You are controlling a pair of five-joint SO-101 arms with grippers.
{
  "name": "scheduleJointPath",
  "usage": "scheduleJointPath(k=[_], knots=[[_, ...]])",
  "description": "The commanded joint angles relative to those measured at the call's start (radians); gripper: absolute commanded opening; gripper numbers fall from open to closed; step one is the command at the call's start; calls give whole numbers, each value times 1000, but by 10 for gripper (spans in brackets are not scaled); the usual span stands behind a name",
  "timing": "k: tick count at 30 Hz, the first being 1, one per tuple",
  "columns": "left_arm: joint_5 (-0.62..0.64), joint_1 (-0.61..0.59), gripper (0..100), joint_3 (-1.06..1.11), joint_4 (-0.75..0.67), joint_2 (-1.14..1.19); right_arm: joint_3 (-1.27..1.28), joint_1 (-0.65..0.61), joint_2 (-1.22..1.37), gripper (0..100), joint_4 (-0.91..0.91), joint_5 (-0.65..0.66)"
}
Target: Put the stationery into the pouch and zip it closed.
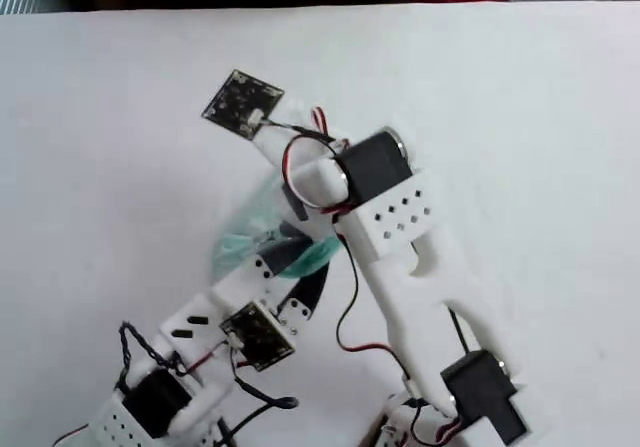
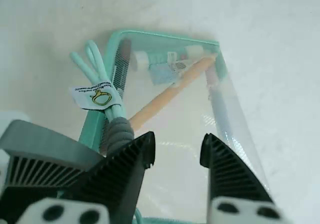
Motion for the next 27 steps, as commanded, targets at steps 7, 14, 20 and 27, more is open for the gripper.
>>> scheduleJointPath(k=[7, 14, 20, 27], knots=[[-8, -10, 24, 31, -9, 7, 69, -119, 5, 159, 16, -18], [-8, -10, 24, 32, -9, 7, -115, -156, 7, 159, 18, -123], [-9, -10, 24, 34, -9, 7, 38, -213, 18, 159, 18, -71], [-9, -10, 24, 32, -9, 7, 135, -25, 16, 159, 18, 43]])
